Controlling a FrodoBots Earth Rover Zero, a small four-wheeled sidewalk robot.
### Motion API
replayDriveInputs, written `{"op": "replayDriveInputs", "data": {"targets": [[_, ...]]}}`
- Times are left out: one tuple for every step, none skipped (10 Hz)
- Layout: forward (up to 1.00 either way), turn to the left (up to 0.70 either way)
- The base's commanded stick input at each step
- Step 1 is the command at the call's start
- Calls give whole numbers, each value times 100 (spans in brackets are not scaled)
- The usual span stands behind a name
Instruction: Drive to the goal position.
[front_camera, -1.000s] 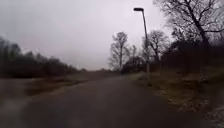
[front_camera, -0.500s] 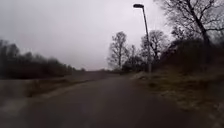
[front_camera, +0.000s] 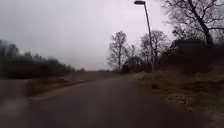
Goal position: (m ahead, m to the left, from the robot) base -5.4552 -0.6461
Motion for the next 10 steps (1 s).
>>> {"op": "replayDriveInputs", "data": {"targets": [[70, 0], [70, 0], [70, 0], [70, 0], [70, 0], [70, 0], [70, 0], [70, 0], [70, 0], [70, 0]]}}
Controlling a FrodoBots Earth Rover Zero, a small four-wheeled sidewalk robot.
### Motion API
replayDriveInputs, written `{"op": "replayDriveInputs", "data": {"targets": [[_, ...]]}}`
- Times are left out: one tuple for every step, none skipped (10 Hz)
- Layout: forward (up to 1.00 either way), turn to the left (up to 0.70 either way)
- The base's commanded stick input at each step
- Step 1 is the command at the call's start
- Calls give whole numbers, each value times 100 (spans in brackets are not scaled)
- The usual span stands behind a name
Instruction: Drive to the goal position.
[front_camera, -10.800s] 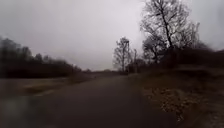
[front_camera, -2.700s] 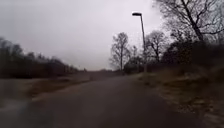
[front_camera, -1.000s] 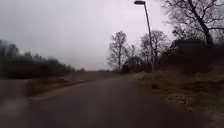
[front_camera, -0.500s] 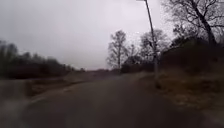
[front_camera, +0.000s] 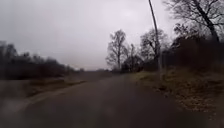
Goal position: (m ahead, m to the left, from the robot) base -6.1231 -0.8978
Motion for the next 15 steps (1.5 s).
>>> {"op": "replayDriveInputs", "data": {"targets": [[70, 0], [70, 0], [70, 0], [70, 0], [70, 0], [70, 0], [70, 0], [70, 0], [70, 0], [70, 0], [70, 0], [70, 0], [70, 0], [70, 0], [70, 0]]}}
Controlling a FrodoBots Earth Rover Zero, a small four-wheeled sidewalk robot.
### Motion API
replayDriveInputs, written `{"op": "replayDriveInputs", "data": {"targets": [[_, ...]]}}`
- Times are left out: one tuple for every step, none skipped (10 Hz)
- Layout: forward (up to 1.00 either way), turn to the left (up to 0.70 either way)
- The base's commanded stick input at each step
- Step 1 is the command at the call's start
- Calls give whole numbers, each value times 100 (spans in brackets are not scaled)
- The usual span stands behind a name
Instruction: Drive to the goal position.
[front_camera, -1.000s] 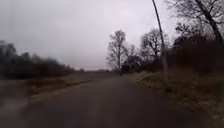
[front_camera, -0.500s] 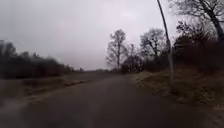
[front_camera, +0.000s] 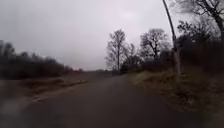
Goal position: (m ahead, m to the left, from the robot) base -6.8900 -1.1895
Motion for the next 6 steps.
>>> {"op": "replayDriveInputs", "data": {"targets": [[70, 0], [70, 0], [70, 0], [70, 0], [70, 0], [70, 0]]}}
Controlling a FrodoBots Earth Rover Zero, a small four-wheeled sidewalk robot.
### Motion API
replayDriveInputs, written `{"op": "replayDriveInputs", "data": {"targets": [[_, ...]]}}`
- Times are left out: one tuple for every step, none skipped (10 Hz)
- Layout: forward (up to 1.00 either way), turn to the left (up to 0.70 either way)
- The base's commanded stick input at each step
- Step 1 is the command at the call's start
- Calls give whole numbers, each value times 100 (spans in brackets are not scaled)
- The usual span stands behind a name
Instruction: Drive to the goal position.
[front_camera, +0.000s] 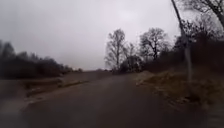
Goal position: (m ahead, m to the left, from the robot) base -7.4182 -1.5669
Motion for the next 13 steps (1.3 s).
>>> {"op": "replayDriveInputs", "data": {"targets": [[70, 0], [70, 0], [70, 0], [70, 0], [70, 0], [70, 0], [70, 0], [70, 0], [70, 0], [70, 0], [70, 0], [70, 0], [70, 0]]}}
